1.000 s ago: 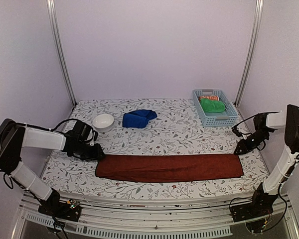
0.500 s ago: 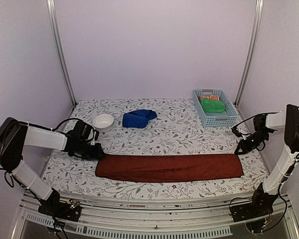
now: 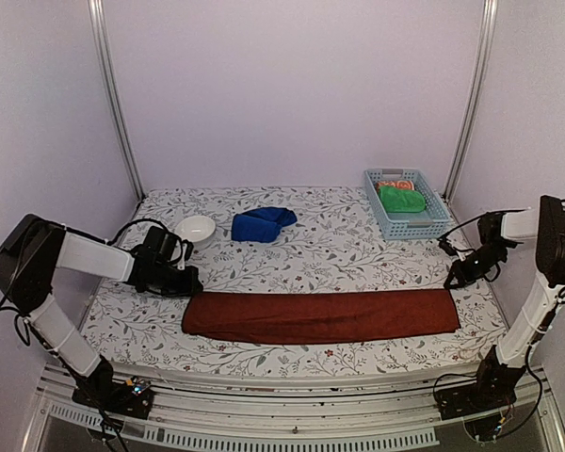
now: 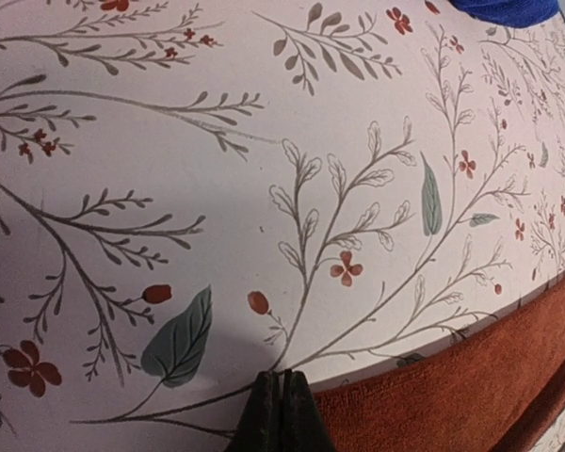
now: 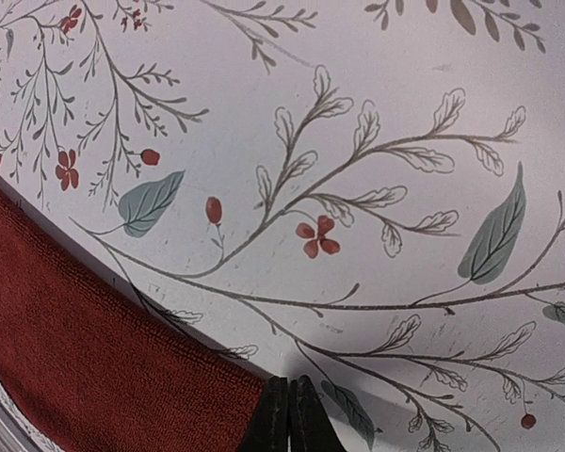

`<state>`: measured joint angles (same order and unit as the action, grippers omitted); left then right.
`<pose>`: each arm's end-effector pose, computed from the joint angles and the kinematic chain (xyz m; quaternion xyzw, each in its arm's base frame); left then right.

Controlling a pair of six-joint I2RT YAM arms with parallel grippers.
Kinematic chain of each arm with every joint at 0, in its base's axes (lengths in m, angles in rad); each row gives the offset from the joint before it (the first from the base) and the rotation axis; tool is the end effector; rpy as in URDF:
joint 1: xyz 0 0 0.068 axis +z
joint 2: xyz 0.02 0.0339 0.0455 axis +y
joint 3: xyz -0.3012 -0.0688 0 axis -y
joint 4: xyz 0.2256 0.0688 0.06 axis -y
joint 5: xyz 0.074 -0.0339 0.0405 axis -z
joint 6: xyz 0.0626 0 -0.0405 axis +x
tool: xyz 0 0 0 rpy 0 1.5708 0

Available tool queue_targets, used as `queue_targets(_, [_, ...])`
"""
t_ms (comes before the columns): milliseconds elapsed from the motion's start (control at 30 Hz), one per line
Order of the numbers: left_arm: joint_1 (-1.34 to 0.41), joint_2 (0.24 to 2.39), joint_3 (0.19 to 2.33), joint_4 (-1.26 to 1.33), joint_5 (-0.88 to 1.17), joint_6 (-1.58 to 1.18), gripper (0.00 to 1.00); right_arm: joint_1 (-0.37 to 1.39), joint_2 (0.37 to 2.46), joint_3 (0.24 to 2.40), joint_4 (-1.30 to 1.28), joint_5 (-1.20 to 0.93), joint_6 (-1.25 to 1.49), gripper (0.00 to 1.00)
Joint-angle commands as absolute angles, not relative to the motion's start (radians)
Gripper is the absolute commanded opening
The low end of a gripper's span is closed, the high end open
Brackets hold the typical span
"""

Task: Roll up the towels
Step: Smooth out the towel at the center of the board.

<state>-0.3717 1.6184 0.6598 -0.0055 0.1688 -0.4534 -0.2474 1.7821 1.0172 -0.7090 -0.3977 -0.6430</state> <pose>0.2668 -0.1153 0.1527 -0.0137 0.9512 -0.1930 0.2404 0.2970 -0.0500 0.1640 -0.2018 0.9582 0.1576 0.1278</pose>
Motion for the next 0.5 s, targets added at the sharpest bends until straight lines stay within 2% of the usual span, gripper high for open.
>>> queue_targets(0, [-0.368,1.615,0.625,-0.006,0.17,-0.432,0.0,-0.245,1.786,1.055,-0.674,-0.383,-0.616,0.03])
queue_targets(267, [-0.37,1.226,0.471,0.177,0.048,-0.468,0.0,-0.256,1.662,1.092,-0.659,-0.447,-0.598,0.03])
queue_targets(467, [-0.37,1.019,0.433,0.155,-0.019,-0.45,0.0,-0.281,1.541,1.113,-0.659,-0.498,-0.591,0.02])
